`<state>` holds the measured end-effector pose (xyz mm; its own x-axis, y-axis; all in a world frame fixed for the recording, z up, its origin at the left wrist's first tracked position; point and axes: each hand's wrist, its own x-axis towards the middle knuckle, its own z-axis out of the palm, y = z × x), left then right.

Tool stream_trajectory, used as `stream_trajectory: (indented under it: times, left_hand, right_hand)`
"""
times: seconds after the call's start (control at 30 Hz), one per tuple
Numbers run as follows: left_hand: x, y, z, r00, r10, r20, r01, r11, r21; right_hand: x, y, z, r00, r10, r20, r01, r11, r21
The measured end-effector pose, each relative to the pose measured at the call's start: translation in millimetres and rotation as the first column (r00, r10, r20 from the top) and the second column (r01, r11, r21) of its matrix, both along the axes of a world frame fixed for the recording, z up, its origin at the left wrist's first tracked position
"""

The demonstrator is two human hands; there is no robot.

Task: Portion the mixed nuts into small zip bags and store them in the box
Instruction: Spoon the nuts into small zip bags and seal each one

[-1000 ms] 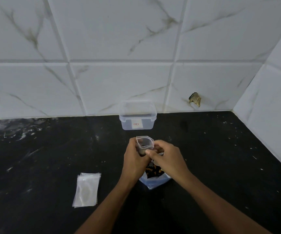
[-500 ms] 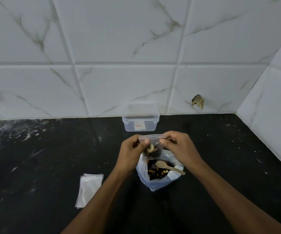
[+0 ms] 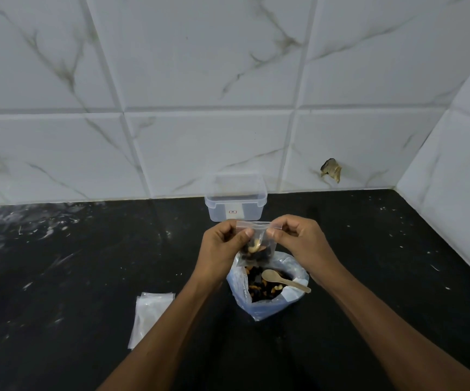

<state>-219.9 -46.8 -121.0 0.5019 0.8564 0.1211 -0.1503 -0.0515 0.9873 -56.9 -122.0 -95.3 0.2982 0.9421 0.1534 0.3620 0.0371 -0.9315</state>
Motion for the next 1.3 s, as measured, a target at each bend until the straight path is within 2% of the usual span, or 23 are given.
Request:
stream_trajectory:
  times: [0.23, 0.47, 0.67, 0.87, 1.07, 1.2, 1.3]
  left_hand:
    - [2, 1, -1, 1.0, 0.022, -0.011, -0.023, 0.999, -0.041]
    - [7, -2, -1, 0.998, 0.034, -0.046, -0.034, 0.999, -0.002]
    - [9, -1, -3, 0.998, 0.035, -0.053, -0.033, 0.999, 0.036]
    - [10, 0, -3, 0.995, -0.033, -0.093, 0.038, 0.998, 0.055]
    - [10, 5, -3, 0.988, 0.011, -0.151, 0.003, 0.995, 0.095]
    - [9, 4, -5, 0.983, 0.023, -0.184, -0.005, 0.996, 0.094]
    - [9, 3, -3, 0.988, -0.01, -0.157, 0.021, 0.997, 0.068]
  right_hand:
    - [1, -1, 2, 1.0, 0.012, 0.001, -0.012, 1.0, -0.02]
    - [1, 4, -1, 0.993, 0.043, 0.108, -0.037, 0.998, -0.053]
    - [-2, 2, 0, 1.0, 0.02, 0.02, -0.019, 0.999, -0.045]
    - [0, 3, -2, 0.999, 0.029, 0.037, -0.027, 0.998, -0.06]
    - [-1, 1, 1, 1.0, 0.01, -0.01, -0.01, 0.997, -0.072]
    - [0, -1, 2, 0.999, -0.021, 0.034, 0.023, 0.997, -0.069]
    - [0, 0, 2, 0.999, -0.016, 0.051, 0.019, 0.997, -0.069]
